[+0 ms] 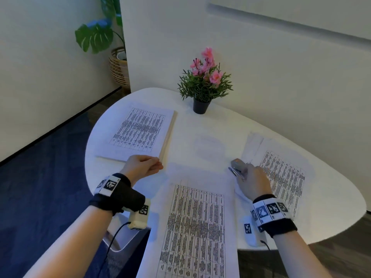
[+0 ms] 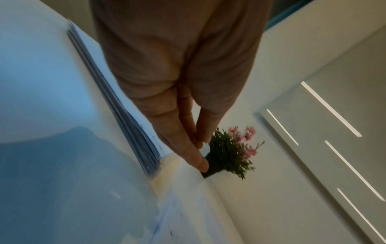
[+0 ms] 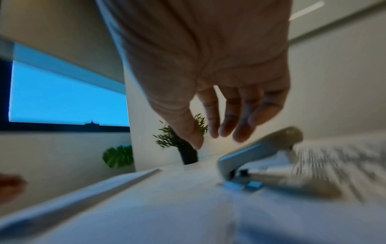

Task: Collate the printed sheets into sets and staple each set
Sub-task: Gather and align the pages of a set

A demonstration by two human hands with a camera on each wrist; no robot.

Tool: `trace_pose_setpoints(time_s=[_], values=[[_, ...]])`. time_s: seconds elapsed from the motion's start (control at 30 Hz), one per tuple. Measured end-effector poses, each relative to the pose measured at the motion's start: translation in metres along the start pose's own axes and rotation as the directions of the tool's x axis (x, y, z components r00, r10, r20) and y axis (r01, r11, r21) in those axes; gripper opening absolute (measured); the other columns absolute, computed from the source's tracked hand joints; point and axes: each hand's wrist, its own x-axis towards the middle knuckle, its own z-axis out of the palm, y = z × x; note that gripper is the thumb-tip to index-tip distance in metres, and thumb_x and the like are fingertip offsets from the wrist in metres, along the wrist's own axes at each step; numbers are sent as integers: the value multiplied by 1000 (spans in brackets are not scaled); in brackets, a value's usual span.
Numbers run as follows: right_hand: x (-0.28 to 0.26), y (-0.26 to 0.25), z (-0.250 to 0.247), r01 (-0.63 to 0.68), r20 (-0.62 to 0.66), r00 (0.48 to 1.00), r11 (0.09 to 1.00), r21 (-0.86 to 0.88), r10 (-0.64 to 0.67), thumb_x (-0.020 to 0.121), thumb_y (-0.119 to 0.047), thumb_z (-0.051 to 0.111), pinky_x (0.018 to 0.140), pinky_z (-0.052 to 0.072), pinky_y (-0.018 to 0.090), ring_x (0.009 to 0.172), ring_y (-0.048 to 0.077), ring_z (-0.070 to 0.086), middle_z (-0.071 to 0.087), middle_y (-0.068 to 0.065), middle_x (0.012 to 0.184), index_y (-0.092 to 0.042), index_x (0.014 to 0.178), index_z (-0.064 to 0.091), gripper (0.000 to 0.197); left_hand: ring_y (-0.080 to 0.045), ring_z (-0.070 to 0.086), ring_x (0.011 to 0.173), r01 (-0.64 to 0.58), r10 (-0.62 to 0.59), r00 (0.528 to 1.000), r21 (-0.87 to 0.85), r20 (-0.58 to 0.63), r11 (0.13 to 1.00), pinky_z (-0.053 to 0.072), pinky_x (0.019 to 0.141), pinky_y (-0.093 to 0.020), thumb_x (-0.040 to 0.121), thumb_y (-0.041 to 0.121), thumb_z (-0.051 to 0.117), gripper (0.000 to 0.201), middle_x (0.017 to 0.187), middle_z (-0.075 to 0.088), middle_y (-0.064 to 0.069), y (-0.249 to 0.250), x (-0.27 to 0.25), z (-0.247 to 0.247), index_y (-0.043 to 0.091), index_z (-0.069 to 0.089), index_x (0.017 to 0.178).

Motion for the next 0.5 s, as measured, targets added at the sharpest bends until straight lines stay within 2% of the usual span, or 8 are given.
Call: trace_pose_setpoints(time_s=[0.07,0.1,0.13,0.17,0.2,0.27,0.4,0.5], values=[[-19,-5,13,-60,217,975,998,31,52,84,-50,61,62,38,27,67,15,46,51,7,93,-16,96,51,37,-15,72,74,-6,5,1000,-38,-21,999,57,65,-19,93,6,57,15,86,72,-16,2,-8,-20,-7,63,98],[-27,-7,19,-93,337,937,996,-16,93,80,-65,56,59,37,26,67,13,45,47,5,91,-18,99,49,52,-14,72,73,-7,5,1000,-46,-31,999,57,63,-18,93,7,57,15,83,72,-14,2,-12,-31,-6,63,98],[-34,-11,23,-116,429,893,991,-74,136,75,-76,49,62,40,28,77,14,49,47,7,101,-14,114,47,74,-13,72,70,-3,0,999,-48,-47,999,56,61,-17,94,9,56,16,80,73,-12,3,-15,-42,-5,63,96],[-39,-14,27,-118,469,867,984,-135,168,71,-83,45,72,44,33,96,21,53,45,13,118,-9,130,39,94,-12,72,67,9,-12,997,-46,-77,999,56,58,-16,95,11,56,16,79,72,-12,4,-17,-54,-4,63,93],[-43,-19,29,-120,472,858,973,-199,203,66,-87,43,85,44,36,113,28,48,38,18,131,-6,137,31,109,-12,71,64,24,-29,992,-40,-123,999,55,55,-16,95,14,55,18,79,71,-13,4,-19,-67,-2,63,90],[-51,-31,30,-106,426,872,942,-320,242,52,-94,45,95,41,39,120,33,42,35,19,133,-4,135,32,123,-14,68,58,61,-65,968,-22,-244,998,54,49,-17,97,19,53,25,81,66,-17,2,-21,-94,-2,60,85],[-51,-48,39,-179,387,865,917,-358,320,40,-91,60,94,42,38,116,30,41,36,16,124,-4,131,32,128,-12,62,38,169,-155,890,-5,-429,986,51,38,-20,102,29,42,44,75,60,-21,-20,-23,-146,-8,55,80],[-51,-52,43,-263,403,848,934,-243,344,41,-80,72,83,48,33,111,27,46,34,17,125,-5,132,29,126,-18,63,39,305,-280,866,-6,-414,952,52,38,-25,102,36,36,54,76,61,-25,-52,-24,-158,-14,55,95]])
